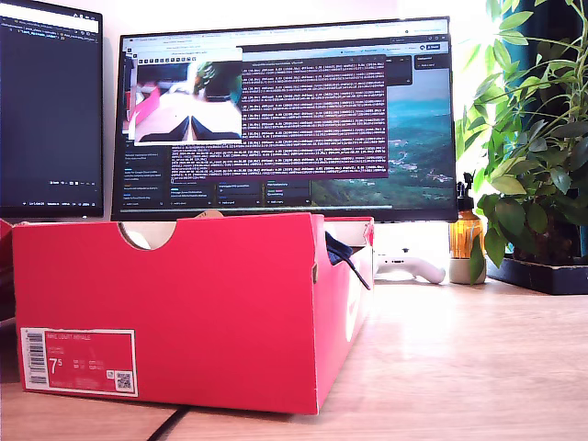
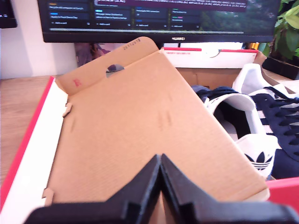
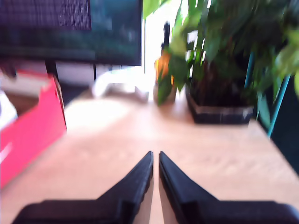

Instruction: Pack the blue shoes by picking the first shoe and placing it inside the red shoebox, left side, then picking and rotating the second shoe and placing it in the shoebox

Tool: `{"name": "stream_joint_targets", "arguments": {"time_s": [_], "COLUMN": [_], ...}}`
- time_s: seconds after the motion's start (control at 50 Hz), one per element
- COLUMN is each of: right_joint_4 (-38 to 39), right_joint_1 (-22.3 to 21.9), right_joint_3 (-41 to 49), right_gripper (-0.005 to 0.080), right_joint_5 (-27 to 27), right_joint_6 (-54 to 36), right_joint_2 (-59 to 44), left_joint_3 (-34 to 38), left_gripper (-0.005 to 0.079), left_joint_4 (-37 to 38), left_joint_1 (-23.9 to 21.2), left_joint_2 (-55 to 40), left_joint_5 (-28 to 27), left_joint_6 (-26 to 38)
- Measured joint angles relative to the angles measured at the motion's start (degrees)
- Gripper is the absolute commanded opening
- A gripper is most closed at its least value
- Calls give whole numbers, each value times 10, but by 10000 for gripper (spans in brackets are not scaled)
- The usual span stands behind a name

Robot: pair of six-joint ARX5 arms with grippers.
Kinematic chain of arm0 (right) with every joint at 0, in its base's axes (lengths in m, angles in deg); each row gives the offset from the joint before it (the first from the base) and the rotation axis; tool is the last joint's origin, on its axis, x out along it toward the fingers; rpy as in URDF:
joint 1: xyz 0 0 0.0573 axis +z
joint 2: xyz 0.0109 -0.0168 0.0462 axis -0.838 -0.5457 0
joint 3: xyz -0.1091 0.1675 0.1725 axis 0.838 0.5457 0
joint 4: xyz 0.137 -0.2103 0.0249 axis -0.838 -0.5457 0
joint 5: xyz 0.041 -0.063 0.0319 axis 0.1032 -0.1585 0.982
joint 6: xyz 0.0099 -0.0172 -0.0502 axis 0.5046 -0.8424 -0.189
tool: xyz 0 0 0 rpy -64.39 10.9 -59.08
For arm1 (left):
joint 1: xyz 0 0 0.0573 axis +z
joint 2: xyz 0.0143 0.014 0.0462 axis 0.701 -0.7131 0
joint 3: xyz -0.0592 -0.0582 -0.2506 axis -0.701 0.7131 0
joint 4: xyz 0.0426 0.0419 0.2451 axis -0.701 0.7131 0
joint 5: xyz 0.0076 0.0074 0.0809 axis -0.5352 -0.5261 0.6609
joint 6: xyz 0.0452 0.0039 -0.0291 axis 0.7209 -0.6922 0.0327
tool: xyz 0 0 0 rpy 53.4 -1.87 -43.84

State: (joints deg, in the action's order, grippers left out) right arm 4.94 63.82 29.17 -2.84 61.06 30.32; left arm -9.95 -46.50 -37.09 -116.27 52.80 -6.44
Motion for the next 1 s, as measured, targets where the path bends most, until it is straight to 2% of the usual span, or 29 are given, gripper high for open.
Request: {"name": "stream_joint_targets", "arguments": {"time_s": [0.22, 0.62, 0.74, 0.9, 1.0], "right_joint_4": [-40, -20, -20, -17, -23], "right_joint_1": [0, 0, 0, 0, 0], "right_joint_3": [0, -1, -1, -1, -1], "right_gripper": [-8, -8, -8, -8, -8], "right_joint_5": [14, 40, 40, 37, 22], "right_joint_6": [0, 14, 14, 14, 16], "right_joint_2": [103, 101, 101, 101, 101], "left_joint_3": [5, 5, 5, 5, 5], "left_gripper": [-19, -19, -19, -19, -19], "left_joint_4": [20, 94, 124, 181, 248], "left_joint_1": [5, 5, 5, 5, 5], "left_joint_2": [73, 179, 229, 303, 359], "left_joint_5": [-23, -39, -39, -20, 19], "left_joint_6": [-22, -32, -53, -80, -82]}}
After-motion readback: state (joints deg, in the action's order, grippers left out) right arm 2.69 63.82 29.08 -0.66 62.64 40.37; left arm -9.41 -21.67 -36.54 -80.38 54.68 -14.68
